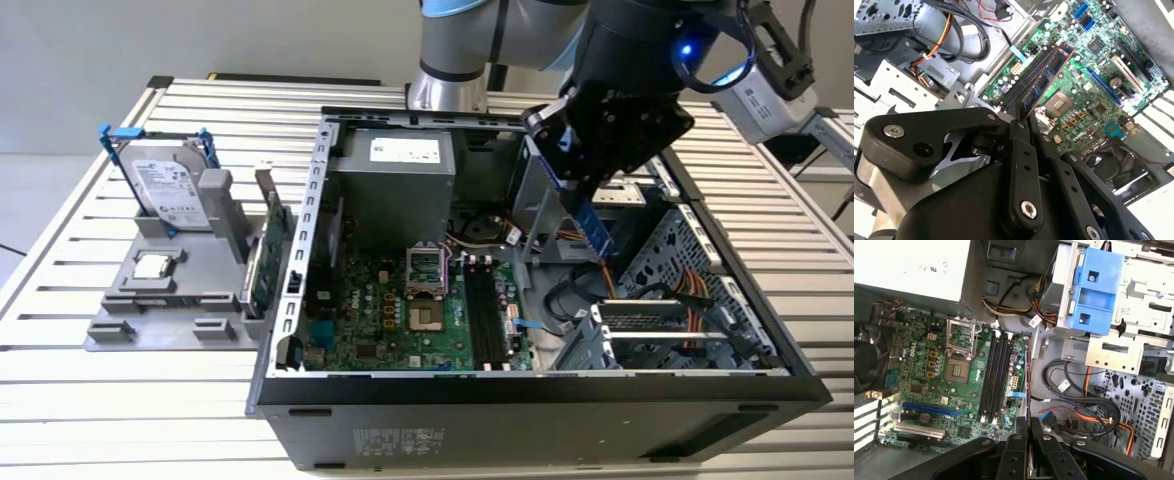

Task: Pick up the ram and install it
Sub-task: 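Insert the ram into the slot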

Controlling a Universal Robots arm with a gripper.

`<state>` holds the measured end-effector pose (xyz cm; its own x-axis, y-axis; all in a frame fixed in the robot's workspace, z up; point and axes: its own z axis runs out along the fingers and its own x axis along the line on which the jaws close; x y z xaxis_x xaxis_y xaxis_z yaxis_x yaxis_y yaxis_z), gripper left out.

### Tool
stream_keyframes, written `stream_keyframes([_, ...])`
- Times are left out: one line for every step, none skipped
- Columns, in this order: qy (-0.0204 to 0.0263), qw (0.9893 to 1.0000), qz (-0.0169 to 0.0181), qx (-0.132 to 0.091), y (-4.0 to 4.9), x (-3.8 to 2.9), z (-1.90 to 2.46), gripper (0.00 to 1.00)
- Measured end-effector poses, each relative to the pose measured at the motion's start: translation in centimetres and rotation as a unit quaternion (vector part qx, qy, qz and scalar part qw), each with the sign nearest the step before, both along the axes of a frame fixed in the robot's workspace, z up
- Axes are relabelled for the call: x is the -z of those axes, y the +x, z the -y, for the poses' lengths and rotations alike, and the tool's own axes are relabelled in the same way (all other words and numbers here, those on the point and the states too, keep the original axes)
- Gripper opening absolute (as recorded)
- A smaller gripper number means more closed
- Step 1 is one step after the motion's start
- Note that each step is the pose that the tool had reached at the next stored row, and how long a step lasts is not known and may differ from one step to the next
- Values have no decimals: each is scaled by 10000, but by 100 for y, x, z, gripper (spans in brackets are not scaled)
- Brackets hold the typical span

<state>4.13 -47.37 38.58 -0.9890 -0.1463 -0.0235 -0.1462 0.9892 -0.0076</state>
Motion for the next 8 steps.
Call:
stream_keyframes([0,10000,0,43,0,0,0,0])
stream_keyframes([0,10000,0,79,0,0,0,0])
stream_keyframes([0,9999,0,106,0,0,0,0])
stream_keyframes([0,9999,0,134,0,0,0,0])
stream_keyframes([0,9999,0,161,0,0,0,0])
stream_keyframes([0,9998,0,188,0,0,0,0])
stream_keyframes([0,9998,0,201,0,0,0,0])
stream_keyframes([0,9998,0,201,0,1,0,0])
